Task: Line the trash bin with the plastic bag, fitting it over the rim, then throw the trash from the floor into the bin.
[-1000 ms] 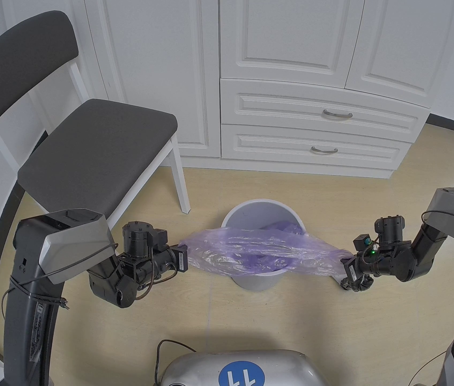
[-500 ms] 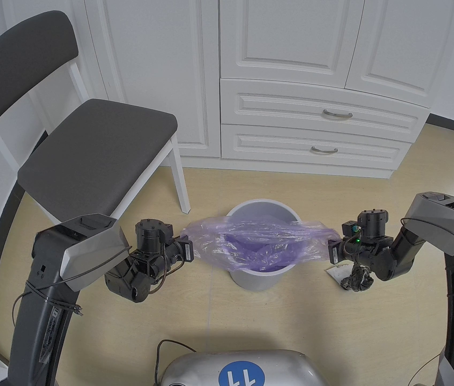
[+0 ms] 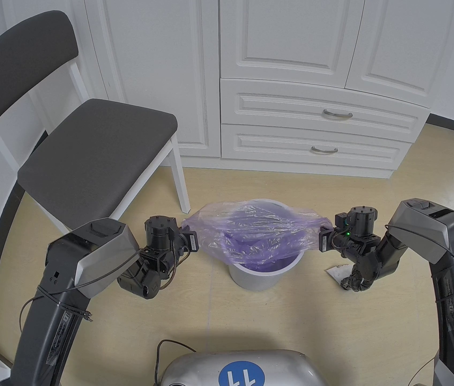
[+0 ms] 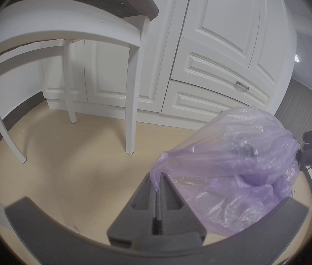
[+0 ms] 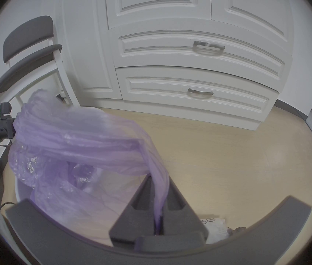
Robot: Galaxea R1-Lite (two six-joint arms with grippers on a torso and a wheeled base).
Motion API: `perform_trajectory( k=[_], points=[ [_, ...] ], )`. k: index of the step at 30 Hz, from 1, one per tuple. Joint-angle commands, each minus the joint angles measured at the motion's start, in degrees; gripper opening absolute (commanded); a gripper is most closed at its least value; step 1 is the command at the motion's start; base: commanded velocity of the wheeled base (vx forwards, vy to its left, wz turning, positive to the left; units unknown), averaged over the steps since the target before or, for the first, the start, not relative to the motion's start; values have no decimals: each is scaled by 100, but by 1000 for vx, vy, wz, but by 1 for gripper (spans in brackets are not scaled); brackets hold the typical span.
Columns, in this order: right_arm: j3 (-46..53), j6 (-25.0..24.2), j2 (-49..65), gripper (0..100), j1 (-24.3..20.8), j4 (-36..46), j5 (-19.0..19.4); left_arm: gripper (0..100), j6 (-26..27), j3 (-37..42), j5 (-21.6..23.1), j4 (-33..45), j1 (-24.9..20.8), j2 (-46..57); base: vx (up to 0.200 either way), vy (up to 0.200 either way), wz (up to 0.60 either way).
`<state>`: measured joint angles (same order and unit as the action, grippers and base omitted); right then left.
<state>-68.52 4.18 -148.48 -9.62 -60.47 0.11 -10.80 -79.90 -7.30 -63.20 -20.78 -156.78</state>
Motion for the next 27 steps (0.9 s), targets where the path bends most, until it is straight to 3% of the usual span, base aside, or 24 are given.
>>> perform_trajectory(
  k=[1, 6, 10, 16, 27],
  points=[
    [524, 74, 425, 0, 57, 88, 59, 0, 17, 396, 53, 0, 31, 210, 0, 0, 0],
    [1298, 549, 1383, 0, 206, 1028, 209, 0, 34, 1688, 959, 97, 110, 1238, 0, 0, 0],
    [1667, 777, 1875, 0, 320, 1283, 428, 0, 69, 2286, 1530, 238, 206, 1871, 0, 0, 0],
    [2001, 1181, 2262, 0, 461, 1292, 472, 0, 263, 2470, 1609, 449, 312, 2178, 0, 0, 0],
    [2097, 1357, 2350, 0, 558, 1292, 472, 0, 359, 2514, 1609, 484, 338, 2222, 0, 0, 0]
  ],
)
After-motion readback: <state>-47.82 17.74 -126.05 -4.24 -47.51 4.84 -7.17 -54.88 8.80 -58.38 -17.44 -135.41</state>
